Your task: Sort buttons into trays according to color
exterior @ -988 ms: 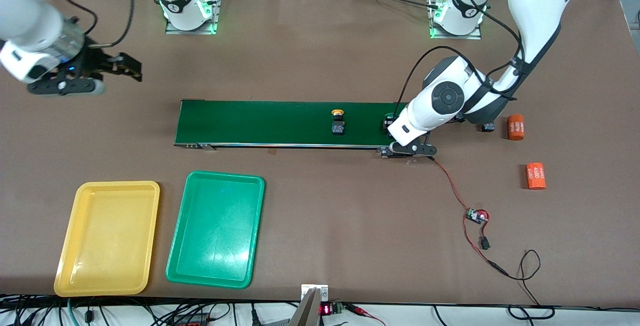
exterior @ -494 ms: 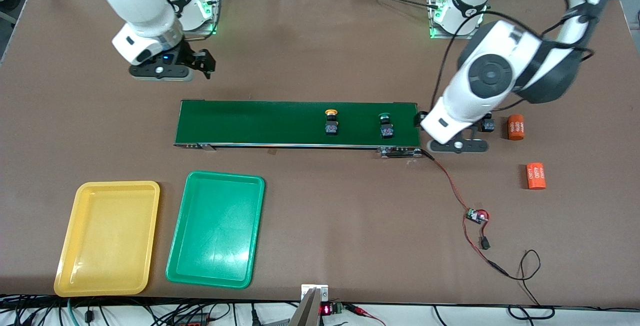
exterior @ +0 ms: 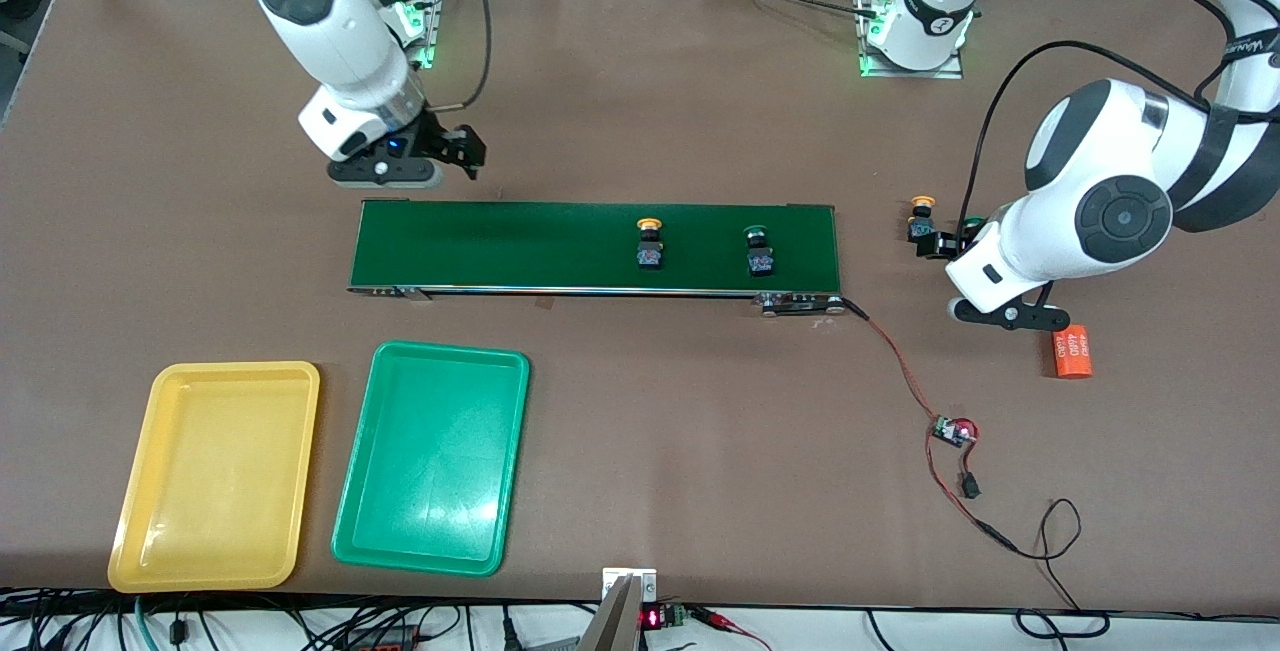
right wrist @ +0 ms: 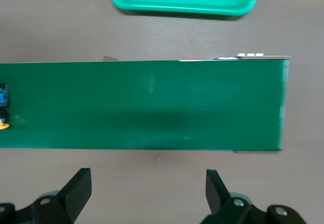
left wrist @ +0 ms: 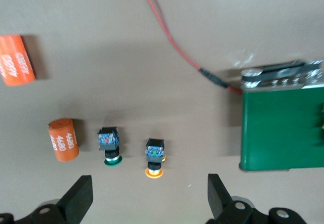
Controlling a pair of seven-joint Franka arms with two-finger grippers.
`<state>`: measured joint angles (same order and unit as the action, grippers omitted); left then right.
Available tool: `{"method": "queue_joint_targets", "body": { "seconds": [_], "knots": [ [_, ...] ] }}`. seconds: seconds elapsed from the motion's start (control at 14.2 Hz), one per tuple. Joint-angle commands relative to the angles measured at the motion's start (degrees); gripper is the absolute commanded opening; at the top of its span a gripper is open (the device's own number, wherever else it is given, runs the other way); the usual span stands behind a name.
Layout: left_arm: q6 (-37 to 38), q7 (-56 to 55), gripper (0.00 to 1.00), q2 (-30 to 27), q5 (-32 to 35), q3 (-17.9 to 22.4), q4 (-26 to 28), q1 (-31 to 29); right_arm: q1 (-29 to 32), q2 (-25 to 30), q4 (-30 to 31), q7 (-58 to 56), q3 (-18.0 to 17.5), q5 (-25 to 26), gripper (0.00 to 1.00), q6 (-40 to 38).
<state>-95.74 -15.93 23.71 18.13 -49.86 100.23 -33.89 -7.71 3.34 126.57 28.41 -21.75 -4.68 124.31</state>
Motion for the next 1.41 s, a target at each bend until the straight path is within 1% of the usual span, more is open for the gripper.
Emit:
{"method": "queue_joint_targets", "body": {
  "seconds": [0.0, 0.14, 0.21, 0.28, 0.42, 0.49, 0.63, 0.71, 0.78, 0.85, 0.92, 1.06, 1.2, 1.34],
  "knots": [
    [-6.79, 1.43, 1.00, -0.86, 1.38, -9.08, 9.07, -11.41, -3.18, -4.91, -0.71, 5.15, -0.05, -0.59, 1.00, 4.43],
    [-14.70, 1.43, 1.00, -0.77, 1.38, -16.90, 17.24, -21.96, -3.80, -7.81, -0.80, 5.43, -0.05, -0.42, 1.00, 6.72],
    [-18.57, 1.43, 1.00, -0.77, 1.38, -18.59, 21.20, -25.40, -3.81, -8.87, -0.97, 5.43, -0.05, 0.19, 1.00, 7.60],
    [-22.00, 1.43, 1.00, -0.77, 1.38, -19.22, 23.85, -26.83, -3.89, -9.92, -1.76, 5.51, -0.05, 0.20, 1.00, 7.70],
    [-22.56, 1.43, 1.00, -0.77, 1.55, -19.31, 22.83, -26.50, -4.24, -10.81, -2.29, 5.52, -0.05, 0.37, 1.00, 7.70],
    [-21.43, 1.43, 1.00, -0.69, 1.64, -19.31, 21.95, -26.58, -4.25, -10.90, -2.29, 5.60, -0.05, 0.37, 1.00, 7.70],
    [-21.33, 1.43, 1.00, 0.01, 1.64, -18.88, 22.99, -26.58, -4.25, -11.16, -2.29, 5.95, -0.05, 0.64, 1.00, 7.70],
    [-21.33, 1.26, 1.00, 0.45, 1.64, -18.61, 22.47, -26.49, -4.59, -11.34, -2.29, 8.13, -0.05, 1.94, 1.00, 7.87],
    [-21.07, 1.43, 1.00, 0.46, 2.16, -18.52, 20.82, -26.75, -5.12, -12.03, -2.47, 11.55, -0.05, 5.00, 1.00, 8.40],
    [-19.93, 1.43, 1.00, 0.63, 2.34, -18.52, 18.01, -26.58, -5.47, -12.83, -2.47, 13.75, -0.05, 7.99, 1.00, 8.58],
    [-17.57, 1.43, 1.00, 0.81, 2.34, -18.52, 15.38, -25.97, -5.91, -13.53, -2.47, 14.12, -0.05, 9.59, 1.00, 8.58],
    [-13.17, 1.43, 1.00, 1.07, 2.43, -18.52, 10.89, -24.83, -6.09, -13.89, -3.08, 13.61, 0.04, 11.44, 1.00, 8.58],
    [-12.98, 1.43, 1.00, 2.21, 2.69, -18.09, 8.24, -23.77, -6.00, -14.33, -3.61, 13.34, 0.04, 12.06, 1.00, 8.58],
    [-12.98, 2.30, 1.00, 2.92, 2.70, -17.82, 4.38, -23.51, -6.09, -14.94, -3.79, 13.34, 0.04, 12.76, 1.00, 9.45]
  ]
}}
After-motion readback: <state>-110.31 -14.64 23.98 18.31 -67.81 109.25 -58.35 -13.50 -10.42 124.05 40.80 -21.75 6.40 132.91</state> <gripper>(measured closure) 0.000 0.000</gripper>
